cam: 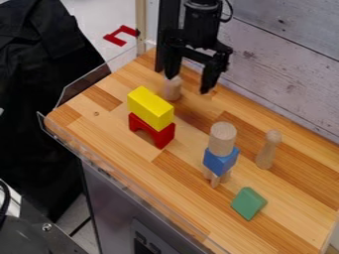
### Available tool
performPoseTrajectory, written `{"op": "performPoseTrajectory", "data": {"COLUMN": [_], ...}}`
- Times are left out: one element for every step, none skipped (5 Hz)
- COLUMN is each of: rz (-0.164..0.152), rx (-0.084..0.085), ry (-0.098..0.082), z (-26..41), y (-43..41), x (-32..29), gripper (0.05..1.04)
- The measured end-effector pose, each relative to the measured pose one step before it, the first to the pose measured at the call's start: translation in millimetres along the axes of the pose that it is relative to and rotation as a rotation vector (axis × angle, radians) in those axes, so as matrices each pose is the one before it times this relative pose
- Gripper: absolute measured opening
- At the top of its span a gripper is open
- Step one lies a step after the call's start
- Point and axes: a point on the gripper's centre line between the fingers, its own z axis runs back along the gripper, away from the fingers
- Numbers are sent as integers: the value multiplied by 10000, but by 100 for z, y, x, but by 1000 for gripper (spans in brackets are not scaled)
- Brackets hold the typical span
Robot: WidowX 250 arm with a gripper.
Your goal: Put the cylinder on top of the yellow block.
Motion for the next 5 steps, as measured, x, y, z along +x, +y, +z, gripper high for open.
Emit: {"op": "performPoseTrajectory", "data": {"rz": [165,208,304,288,-6], "rx": [17,119,4,-56,-45], "ry": [12,299,1,228,181], "z": [-344,-468,28,-656,-318], "y": [1067,1341,1220,1028,10], "x": [731,575,146,-3,43], "gripper": [1000,1000,1000,1000,1000]}}
